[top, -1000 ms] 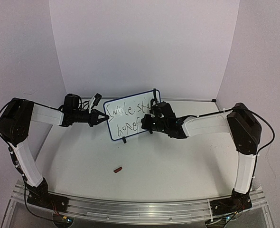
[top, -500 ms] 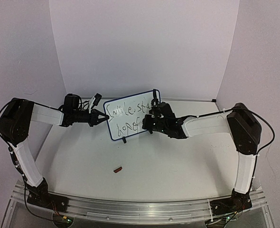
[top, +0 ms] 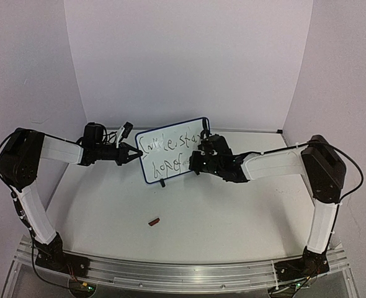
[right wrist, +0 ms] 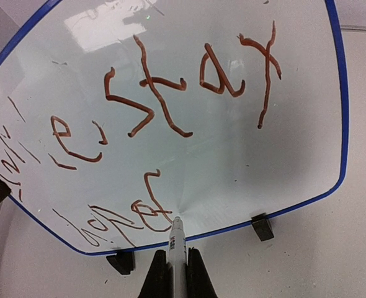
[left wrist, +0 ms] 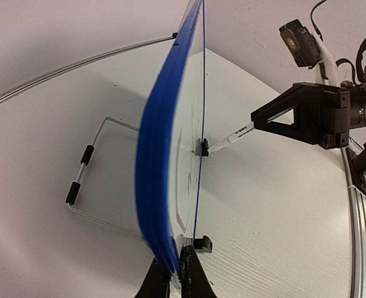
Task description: Write a sentence on the whiteboard
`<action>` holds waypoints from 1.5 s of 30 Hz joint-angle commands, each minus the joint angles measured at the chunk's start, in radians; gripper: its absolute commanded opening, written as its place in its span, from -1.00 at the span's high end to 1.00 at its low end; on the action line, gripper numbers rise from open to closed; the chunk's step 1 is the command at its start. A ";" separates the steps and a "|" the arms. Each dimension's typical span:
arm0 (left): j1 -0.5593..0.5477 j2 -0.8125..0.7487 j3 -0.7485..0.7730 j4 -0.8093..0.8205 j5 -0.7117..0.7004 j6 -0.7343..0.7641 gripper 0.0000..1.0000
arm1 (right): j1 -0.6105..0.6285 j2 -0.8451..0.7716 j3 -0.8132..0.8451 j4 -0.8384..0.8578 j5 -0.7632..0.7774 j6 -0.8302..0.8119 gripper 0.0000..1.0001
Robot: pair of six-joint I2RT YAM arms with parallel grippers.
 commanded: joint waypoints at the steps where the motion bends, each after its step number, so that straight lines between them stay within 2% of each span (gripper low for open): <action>1: 0.001 0.000 -0.010 -0.055 -0.097 0.065 1.00 | 0.001 -0.096 -0.030 0.025 0.047 -0.015 1.00; 21: 0.001 -0.002 -0.011 -0.055 -0.097 0.065 1.00 | -0.003 0.002 0.061 0.020 0.017 -0.025 1.00; 45: 0.001 -0.001 -0.011 -0.055 -0.099 0.065 1.00 | -0.007 0.048 0.063 -0.043 0.030 -0.003 1.00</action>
